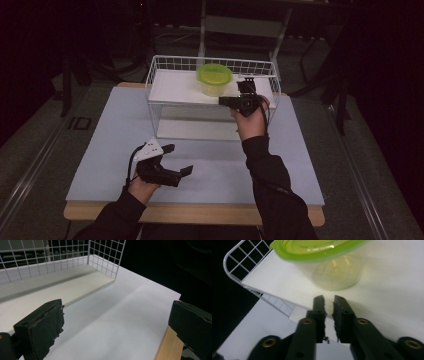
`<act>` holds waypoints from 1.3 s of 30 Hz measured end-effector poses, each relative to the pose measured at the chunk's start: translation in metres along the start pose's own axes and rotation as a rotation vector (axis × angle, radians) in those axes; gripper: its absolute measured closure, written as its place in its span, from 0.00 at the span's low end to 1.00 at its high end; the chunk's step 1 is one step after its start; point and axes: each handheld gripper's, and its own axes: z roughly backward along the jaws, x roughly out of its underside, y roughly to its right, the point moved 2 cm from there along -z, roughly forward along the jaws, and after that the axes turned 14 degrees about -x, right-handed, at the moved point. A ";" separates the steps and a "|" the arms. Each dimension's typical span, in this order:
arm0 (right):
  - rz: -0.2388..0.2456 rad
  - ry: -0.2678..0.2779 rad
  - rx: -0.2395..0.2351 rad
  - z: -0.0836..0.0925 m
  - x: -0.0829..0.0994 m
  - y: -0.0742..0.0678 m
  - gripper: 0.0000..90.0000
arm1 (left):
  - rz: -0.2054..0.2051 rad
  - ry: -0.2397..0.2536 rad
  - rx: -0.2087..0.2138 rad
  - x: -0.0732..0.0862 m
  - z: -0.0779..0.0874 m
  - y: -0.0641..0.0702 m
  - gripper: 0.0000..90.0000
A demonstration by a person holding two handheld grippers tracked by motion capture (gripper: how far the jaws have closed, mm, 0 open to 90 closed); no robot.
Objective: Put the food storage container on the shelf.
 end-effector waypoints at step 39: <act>0.278 -0.068 -0.056 0.034 0.148 0.001 0.23 | -0.030 -0.027 0.054 0.012 -0.004 0.002 0.01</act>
